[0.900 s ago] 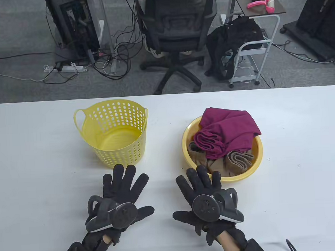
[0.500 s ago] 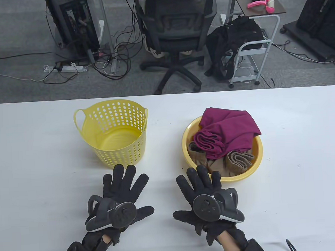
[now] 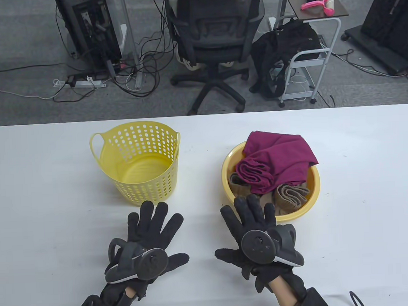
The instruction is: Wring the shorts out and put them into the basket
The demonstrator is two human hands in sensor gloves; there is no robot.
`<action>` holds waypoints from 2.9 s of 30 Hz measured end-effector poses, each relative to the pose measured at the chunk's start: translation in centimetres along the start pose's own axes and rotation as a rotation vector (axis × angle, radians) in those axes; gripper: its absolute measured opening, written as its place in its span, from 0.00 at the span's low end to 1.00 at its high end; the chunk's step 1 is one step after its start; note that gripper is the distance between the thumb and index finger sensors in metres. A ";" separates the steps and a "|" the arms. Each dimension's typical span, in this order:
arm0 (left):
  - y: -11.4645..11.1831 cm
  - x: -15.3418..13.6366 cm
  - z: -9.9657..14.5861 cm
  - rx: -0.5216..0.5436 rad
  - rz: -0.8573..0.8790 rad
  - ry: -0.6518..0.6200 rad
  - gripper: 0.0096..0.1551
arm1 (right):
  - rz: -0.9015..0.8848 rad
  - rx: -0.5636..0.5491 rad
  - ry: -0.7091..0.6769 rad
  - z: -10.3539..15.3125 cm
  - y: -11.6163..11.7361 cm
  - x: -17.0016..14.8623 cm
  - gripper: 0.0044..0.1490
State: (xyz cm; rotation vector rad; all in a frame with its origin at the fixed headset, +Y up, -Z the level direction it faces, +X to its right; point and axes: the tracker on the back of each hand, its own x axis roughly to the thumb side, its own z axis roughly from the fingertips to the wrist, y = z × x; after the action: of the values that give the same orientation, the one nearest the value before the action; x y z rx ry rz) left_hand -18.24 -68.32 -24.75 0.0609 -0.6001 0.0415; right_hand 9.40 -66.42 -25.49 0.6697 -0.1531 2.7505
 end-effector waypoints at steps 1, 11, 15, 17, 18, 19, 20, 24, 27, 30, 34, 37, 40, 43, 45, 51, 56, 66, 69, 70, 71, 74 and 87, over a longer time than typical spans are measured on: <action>0.0 0.0 0.0 0.001 0.001 -0.002 0.58 | 0.005 -0.004 0.005 0.0 -0.3 -0.1 0.67; 0.2 0.0 0.2 0.017 -0.005 -0.005 0.58 | 0.035 0.009 0.048 -1.2 -1.9 -1.4 0.67; 0.2 -0.1 0.3 0.019 -0.003 -0.001 0.58 | 0.040 0.011 0.071 -1.7 -2.7 -2.3 0.67; 0.2 -0.1 0.3 0.019 -0.004 -0.001 0.58 | 0.044 0.012 0.081 -1.9 -3.1 -2.7 0.67; 0.2 -0.1 0.3 0.019 -0.004 -0.002 0.58 | 0.049 0.014 0.087 -2.1 -3.3 -2.9 0.67; 0.2 -0.1 0.3 0.019 -0.004 -0.002 0.58 | 0.053 0.013 0.093 -2.2 -3.5 -3.1 0.67; 0.2 -0.1 0.3 0.018 -0.004 -0.004 0.58 | 0.058 0.016 0.099 -2.3 -3.7 -3.3 0.67; 0.3 -0.1 0.3 0.016 -0.002 -0.008 0.58 | 0.069 0.018 0.129 -2.9 -4.6 -4.5 0.67; 0.3 -0.1 0.3 0.017 -0.002 -0.009 0.58 | 0.075 0.028 0.151 -3.4 -5.1 -5.5 0.67; 0.3 -0.2 0.3 0.018 -0.001 -0.010 0.58 | 0.090 0.045 0.168 -4.1 -5.6 -6.4 0.68; 0.3 -0.2 0.3 0.018 0.000 -0.010 0.58 | 0.104 0.068 0.179 -5.0 -5.9 -7.1 0.68; 0.3 -0.3 0.3 0.020 -0.001 -0.009 0.58 | 0.139 0.098 0.185 -5.8 -5.9 -7.5 0.69; 0.3 -0.3 0.3 0.020 0.002 -0.007 0.58 | 0.158 0.123 0.196 -6.7 -5.9 -7.9 0.69; 0.4 -0.4 0.4 0.027 0.001 -0.009 0.58 | 0.170 0.150 0.207 -7.8 -5.7 -8.3 0.70; 0.4 -0.4 0.4 0.032 0.003 -0.011 0.59 | 0.179 0.159 0.214 -8.4 -5.6 -8.4 0.70; 0.5 -0.5 0.5 0.037 -0.003 -0.008 0.58 | 0.169 0.190 0.231 -10.4 -5.3 -8.8 0.71; 0.6 -0.7 0.6 0.040 -0.006 0.001 0.58 | 0.178 0.193 0.232 -11.4 -4.9 -9.2 0.70; 0.8 -0.9 0.6 0.034 -0.011 0.012 0.58 | 0.177 0.160 0.237 -12.0 -4.4 -9.8 0.54; 0.8 -0.9 0.6 0.033 -0.010 0.014 0.58 | 0.164 0.147 0.247 -11.9 -4.7 -9.9 0.49; 0.8 -0.9 0.6 0.033 -0.010 0.014 0.58 | 0.159 0.140 0.248 -11.9 -4.8 -9.9 0.48; 0.8 -0.9 0.6 0.033 -0.009 0.014 0.58 | 0.157 0.133 0.252 -11.9 -4.8 -9.9 0.47; 0.9 -1.0 0.6 0.036 -0.010 0.016 0.58 | 0.140 0.106 0.264 -11.8 -5.1 -9.9 0.45; 1.0 -1.3 0.7 0.043 -0.004 0.029 0.58 | 0.017 0.037 0.267 -11.6 -7.0 -8.8 0.45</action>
State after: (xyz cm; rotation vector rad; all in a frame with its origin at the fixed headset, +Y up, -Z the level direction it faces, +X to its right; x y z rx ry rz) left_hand -19.76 -67.38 -24.85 0.1033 -0.5698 0.0519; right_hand 14.06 -60.17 -39.62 0.3053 -0.0485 2.8312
